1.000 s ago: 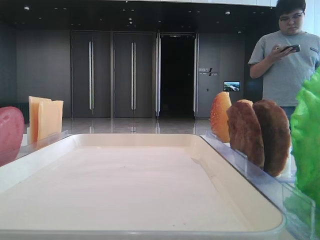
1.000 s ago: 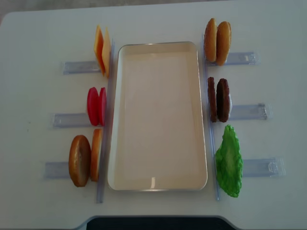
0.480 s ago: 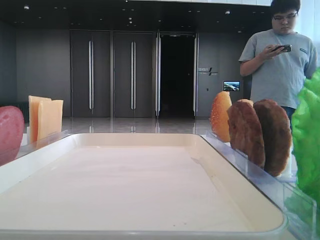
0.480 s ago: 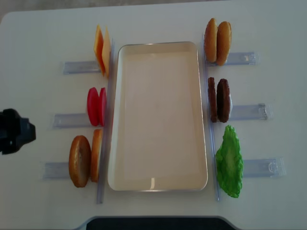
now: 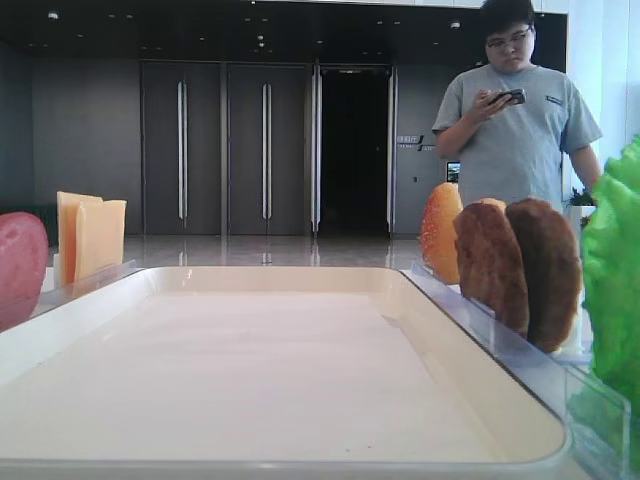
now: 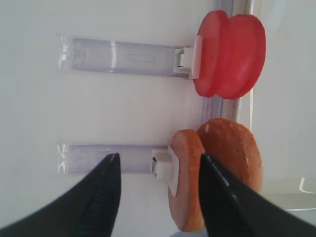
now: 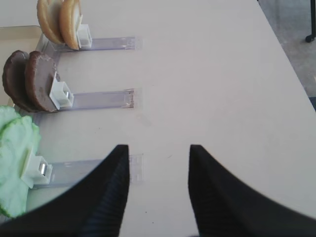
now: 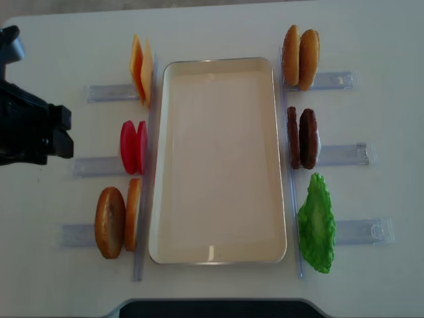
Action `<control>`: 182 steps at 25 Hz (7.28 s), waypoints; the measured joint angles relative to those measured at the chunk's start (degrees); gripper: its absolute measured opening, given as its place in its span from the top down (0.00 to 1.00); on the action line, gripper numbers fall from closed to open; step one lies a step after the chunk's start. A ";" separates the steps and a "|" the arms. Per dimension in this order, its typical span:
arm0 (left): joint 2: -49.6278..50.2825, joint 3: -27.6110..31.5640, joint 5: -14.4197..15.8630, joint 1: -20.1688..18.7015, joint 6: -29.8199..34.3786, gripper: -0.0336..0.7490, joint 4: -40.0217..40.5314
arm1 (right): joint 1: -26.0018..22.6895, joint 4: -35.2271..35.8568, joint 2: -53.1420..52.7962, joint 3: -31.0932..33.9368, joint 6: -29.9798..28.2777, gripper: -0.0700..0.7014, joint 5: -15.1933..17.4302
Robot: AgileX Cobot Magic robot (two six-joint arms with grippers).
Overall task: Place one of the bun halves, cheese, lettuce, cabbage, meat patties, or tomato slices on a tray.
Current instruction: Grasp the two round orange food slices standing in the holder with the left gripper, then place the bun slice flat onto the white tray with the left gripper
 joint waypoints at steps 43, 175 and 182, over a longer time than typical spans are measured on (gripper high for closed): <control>9.38 -0.64 -0.12 -27.41 -23.06 0.46 5.92 | 0.00 0.00 0.00 0.00 0.00 0.51 0.00; 29.93 18.79 -23.49 -22.57 76.68 0.78 -93.51 | 0.00 0.00 0.00 0.00 0.00 0.51 0.00; 29.93 18.79 -25.65 -22.57 78.63 0.78 -93.51 | 0.00 0.00 0.00 0.00 0.00 0.51 0.00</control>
